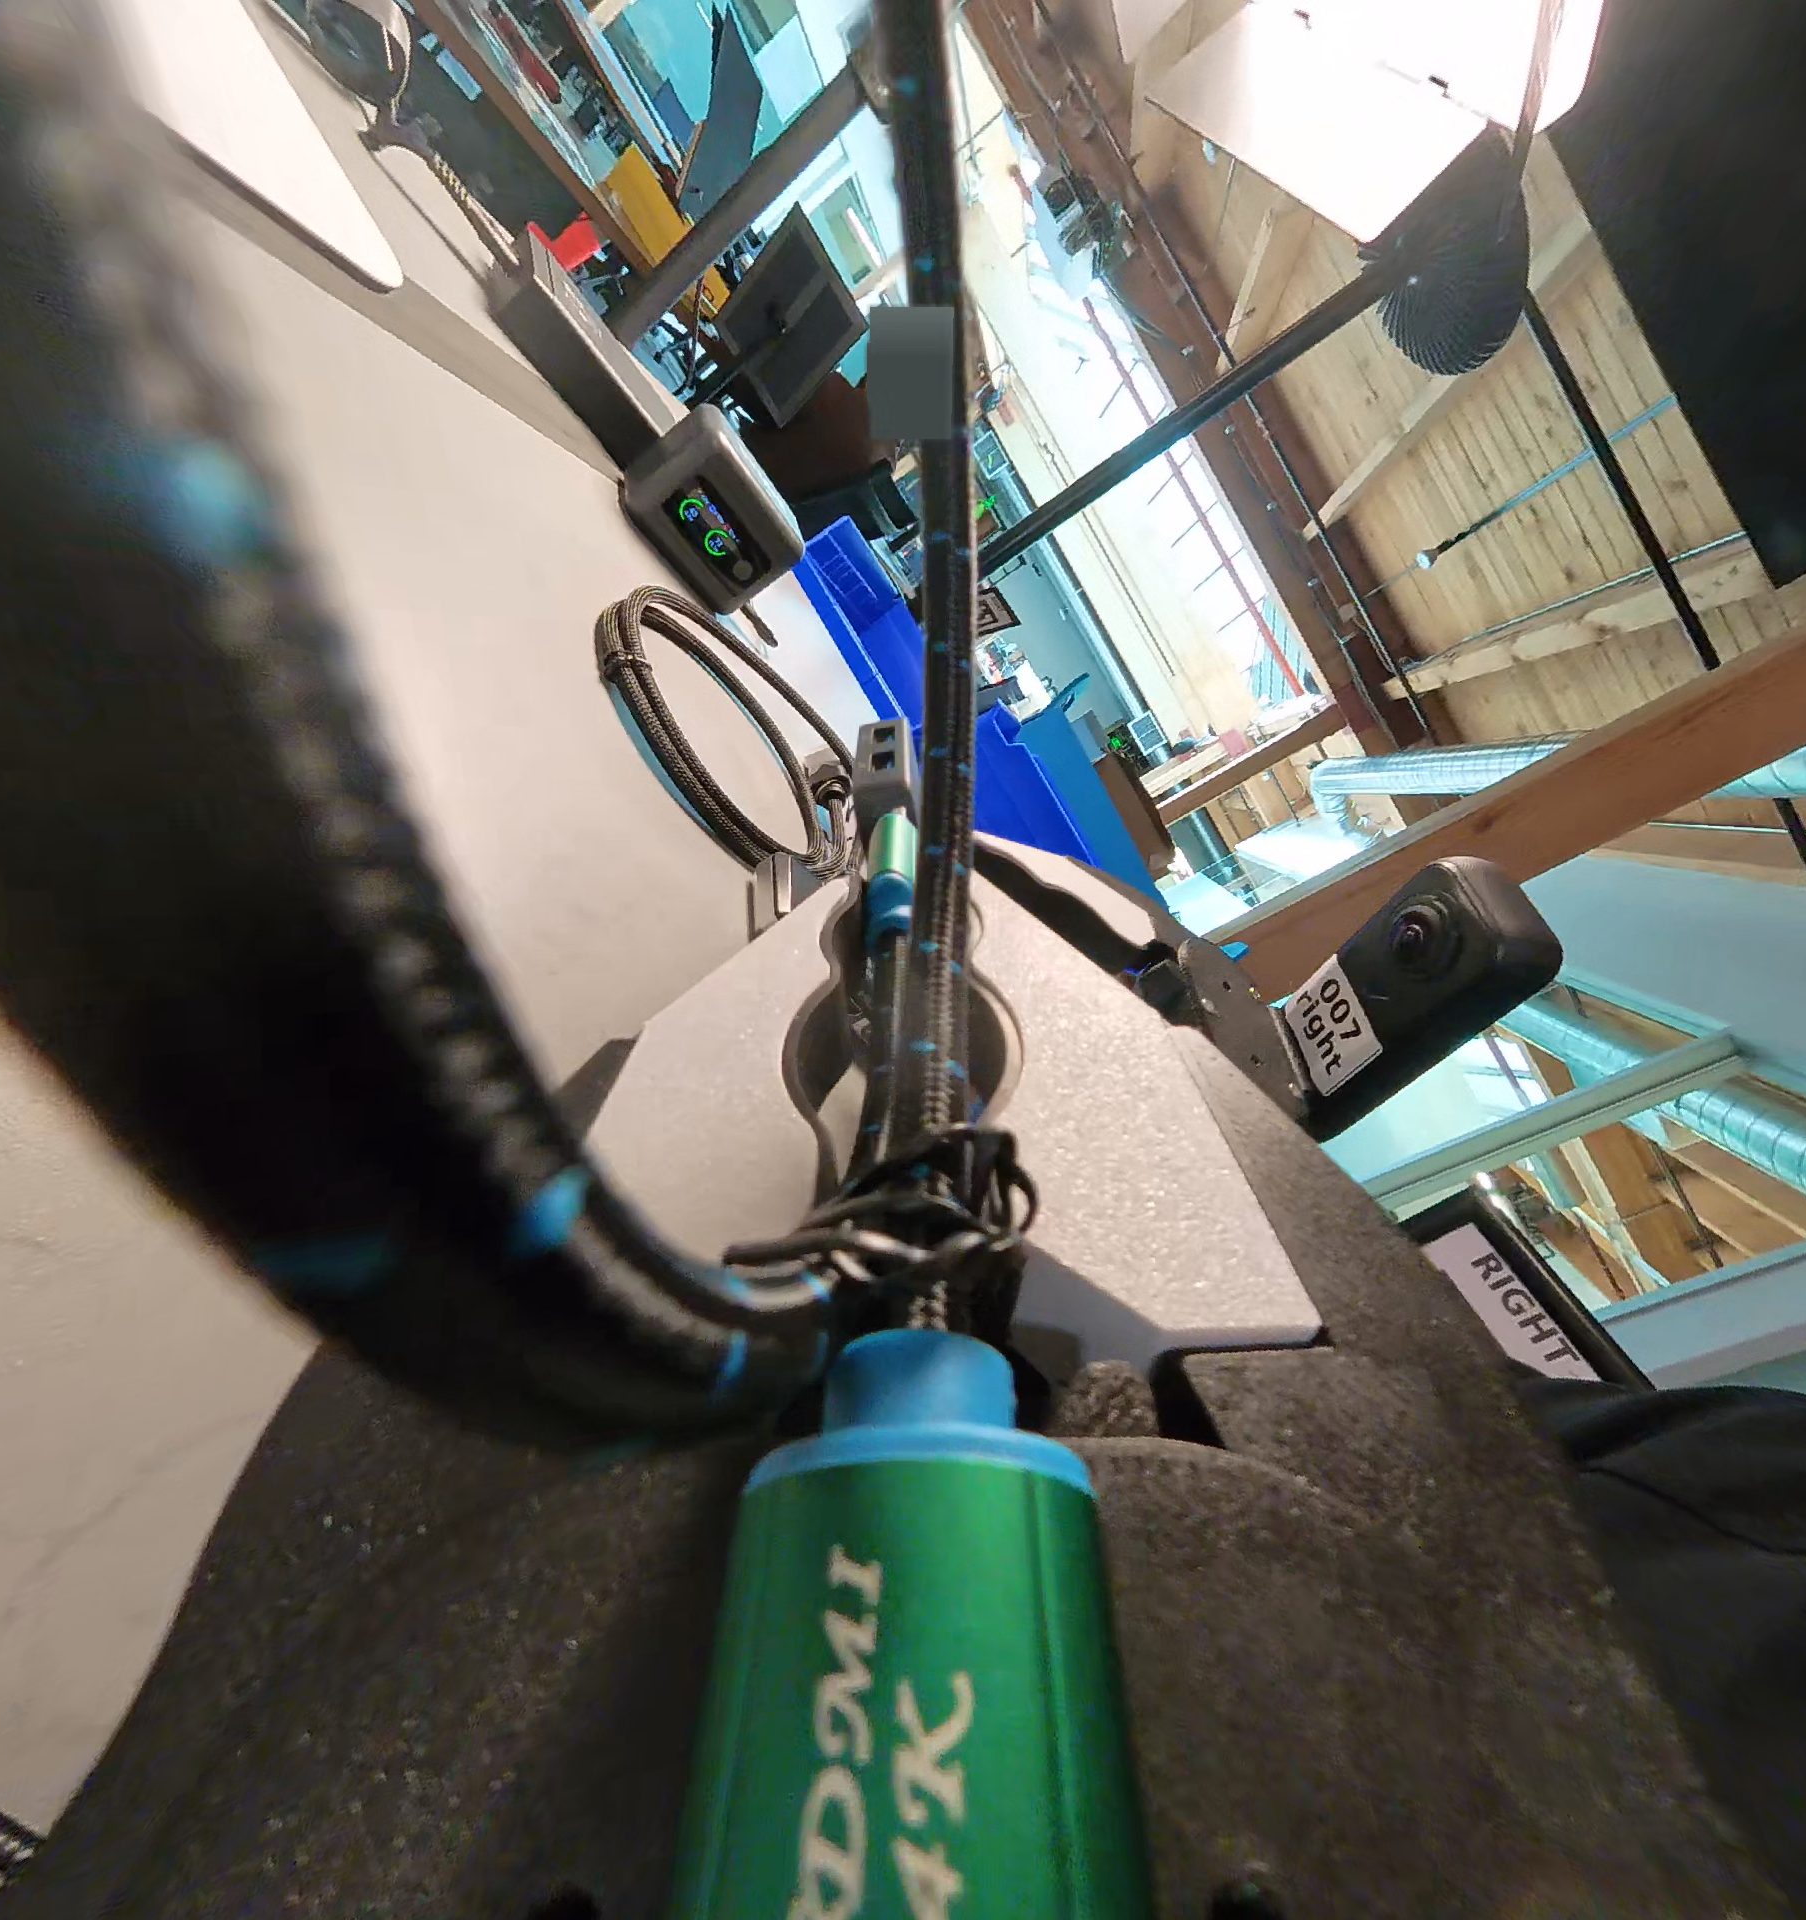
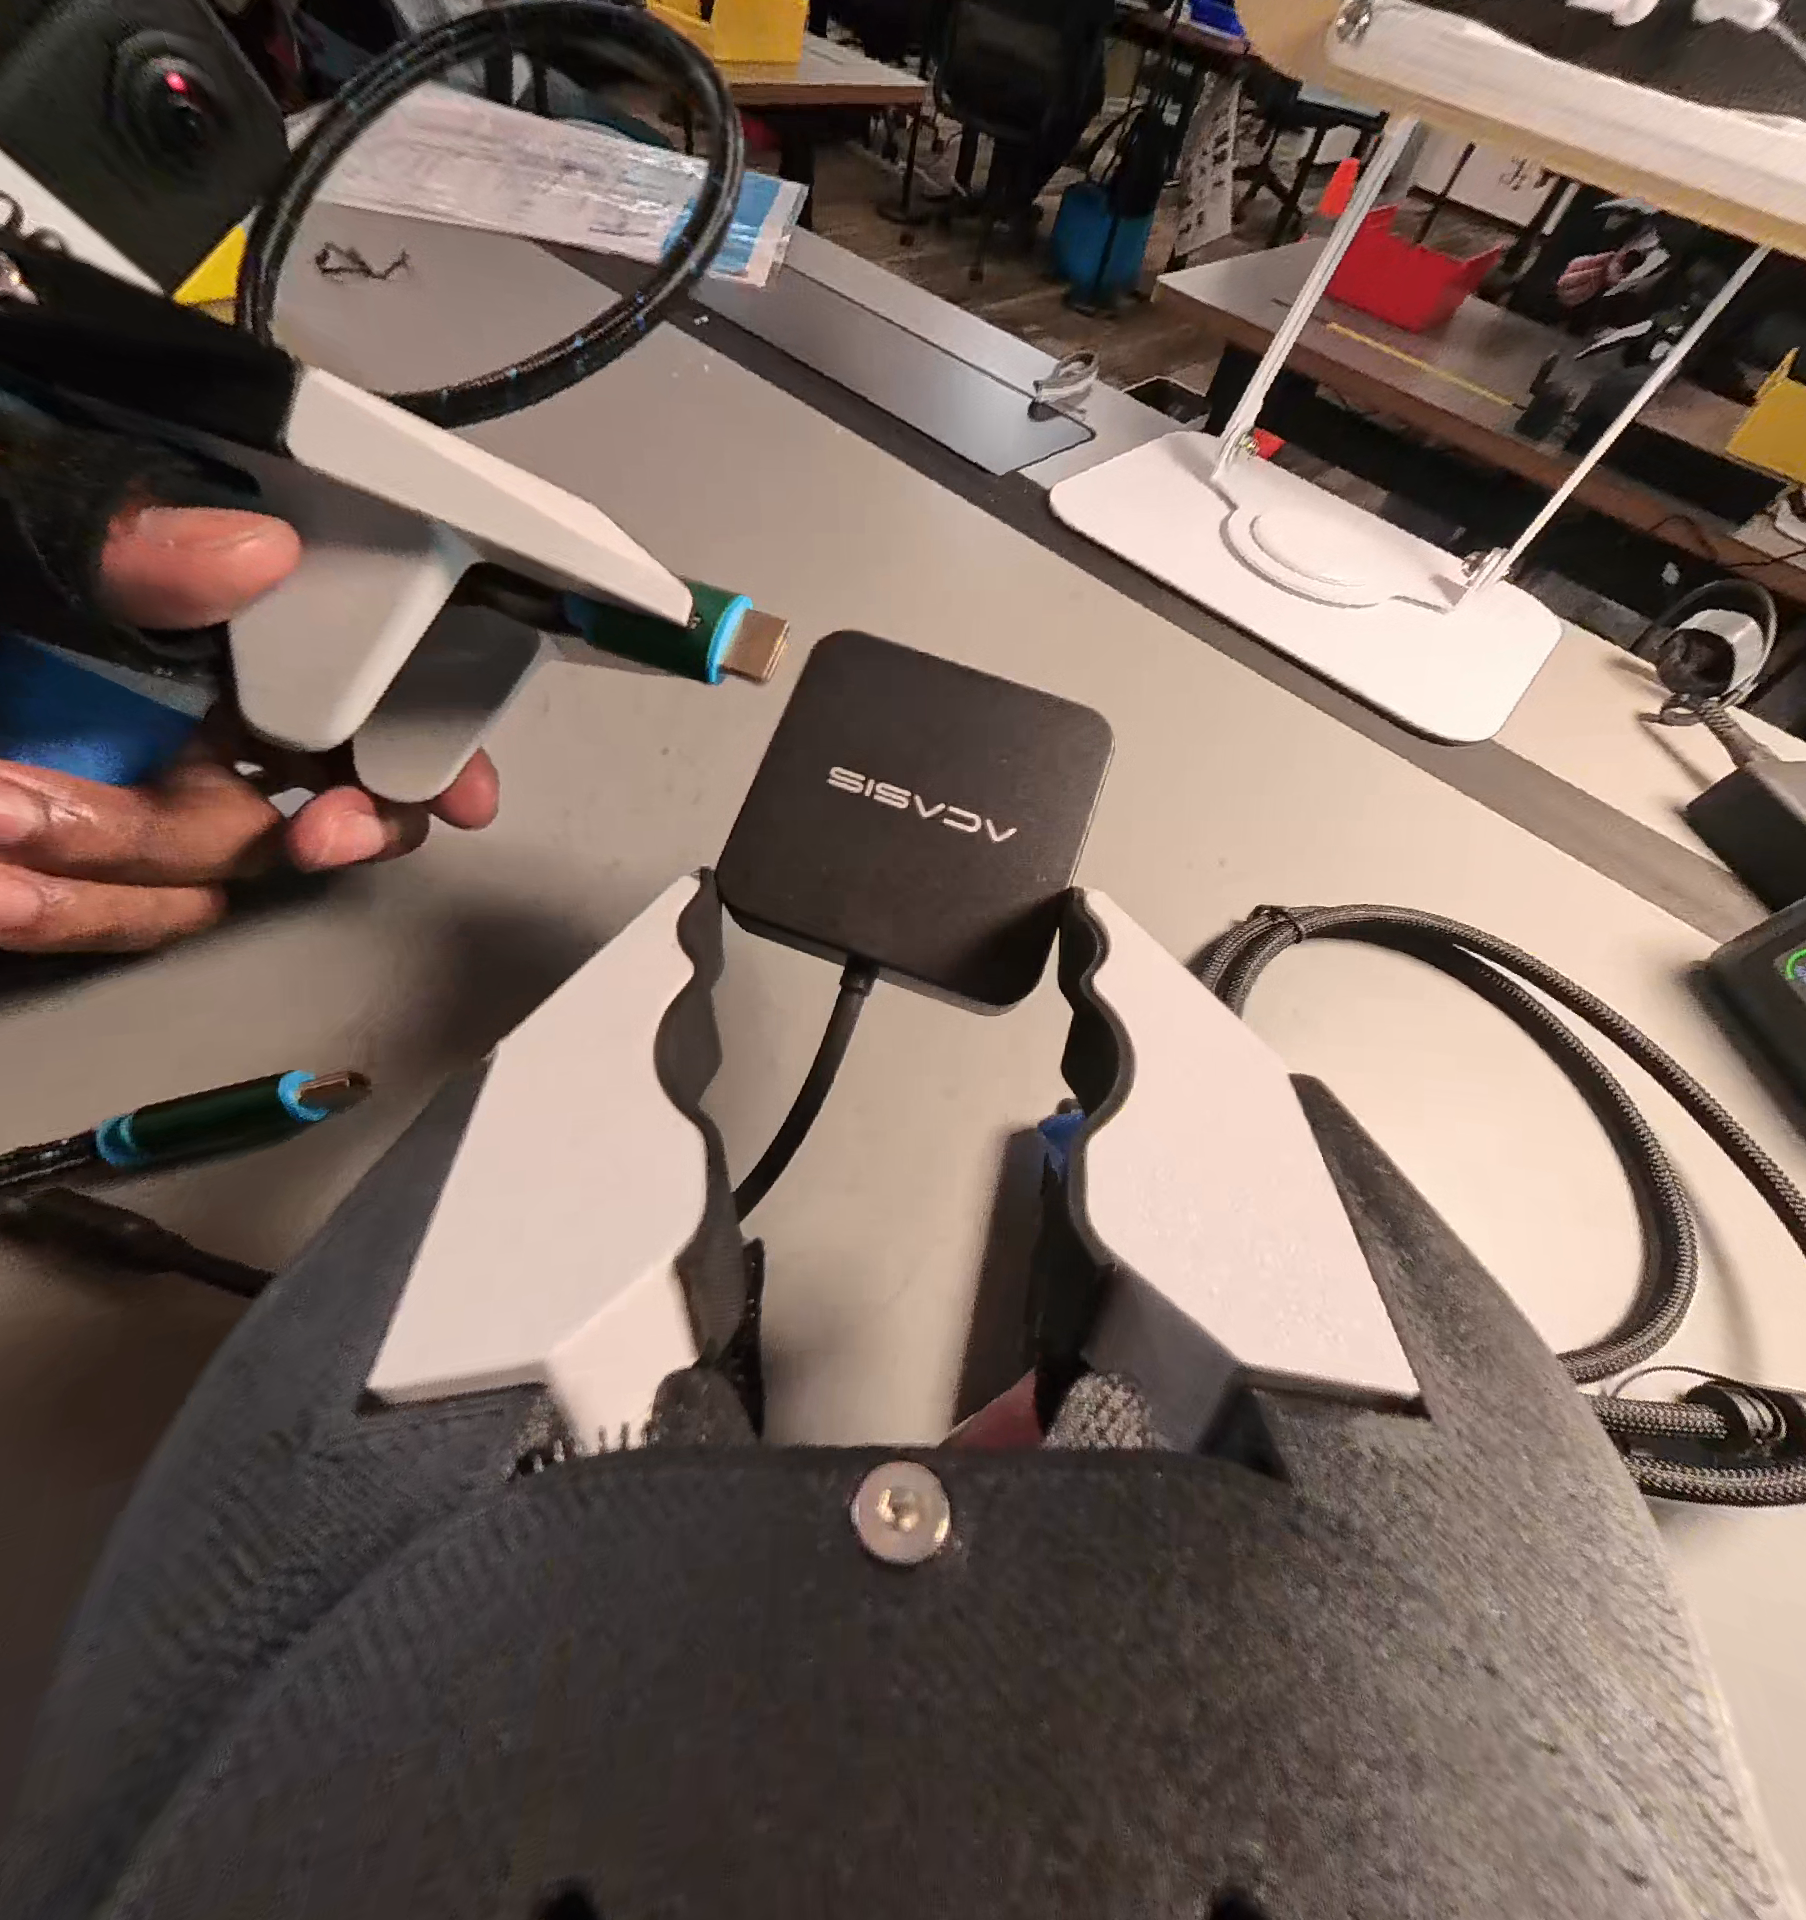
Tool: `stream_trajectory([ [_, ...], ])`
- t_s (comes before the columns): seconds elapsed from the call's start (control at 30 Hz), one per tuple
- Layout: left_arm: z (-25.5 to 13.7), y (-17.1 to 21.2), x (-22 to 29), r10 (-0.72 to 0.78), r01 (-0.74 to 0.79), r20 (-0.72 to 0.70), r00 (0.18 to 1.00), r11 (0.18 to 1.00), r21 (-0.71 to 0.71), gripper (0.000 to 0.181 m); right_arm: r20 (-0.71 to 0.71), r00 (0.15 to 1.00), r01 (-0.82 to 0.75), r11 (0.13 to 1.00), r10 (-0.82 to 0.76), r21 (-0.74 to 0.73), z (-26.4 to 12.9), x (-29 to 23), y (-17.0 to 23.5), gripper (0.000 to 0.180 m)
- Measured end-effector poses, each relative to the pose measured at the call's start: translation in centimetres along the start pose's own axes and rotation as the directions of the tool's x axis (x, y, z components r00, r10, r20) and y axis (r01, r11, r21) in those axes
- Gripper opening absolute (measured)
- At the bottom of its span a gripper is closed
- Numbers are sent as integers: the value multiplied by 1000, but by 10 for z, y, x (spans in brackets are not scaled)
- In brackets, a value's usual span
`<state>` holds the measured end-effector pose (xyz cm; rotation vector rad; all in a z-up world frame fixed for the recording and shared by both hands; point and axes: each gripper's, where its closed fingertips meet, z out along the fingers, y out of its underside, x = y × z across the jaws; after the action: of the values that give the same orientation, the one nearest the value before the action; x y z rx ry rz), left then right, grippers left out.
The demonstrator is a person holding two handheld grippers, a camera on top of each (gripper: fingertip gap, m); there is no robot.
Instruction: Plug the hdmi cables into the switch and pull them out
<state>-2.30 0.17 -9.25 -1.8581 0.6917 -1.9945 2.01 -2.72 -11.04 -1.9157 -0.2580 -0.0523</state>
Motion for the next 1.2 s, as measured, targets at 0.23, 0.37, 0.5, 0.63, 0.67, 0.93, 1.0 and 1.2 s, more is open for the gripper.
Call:
stream_trajectory([
  [0.23,4,8,4,15,-15,0,1000,1000,-19,12,-1,1000,-3,1000,3,28,0,-2,-4,67],
  [0.37,5,10,4,43,-43,11,999,999,-24,11,-4,1000,-1,1000,1,26,0,-3,-4,67],
  [0.5,5,10,4,69,-69,26,997,997,-18,10,-8,1000,3,999,-3,36,0,-3,-5,67],
  [0.63,4,9,6,77,-77,19,997,997,-12,11,-10,999,43,997,-42,65,-1,-3,-9,67],
  [0.67,4,9,6,82,-82,20,996,997,-11,12,-16,998,60,996,-59,69,-2,-2,-9,67],
  [0.93,3,7,6,76,-76,16,997,997,8,12,-14,1000,19,997,-18,81,0,-4,-9,67],
  [1.0,3,5,6,67,-67,15,998,998,20,12,-24,1000,12,997,-10,77,0,-5,-9,67],
  [1.2,2,3,6,61,-62,27,998,997,48,11,-46,999,-11,997,15,73,0,-7,-9,66],
])
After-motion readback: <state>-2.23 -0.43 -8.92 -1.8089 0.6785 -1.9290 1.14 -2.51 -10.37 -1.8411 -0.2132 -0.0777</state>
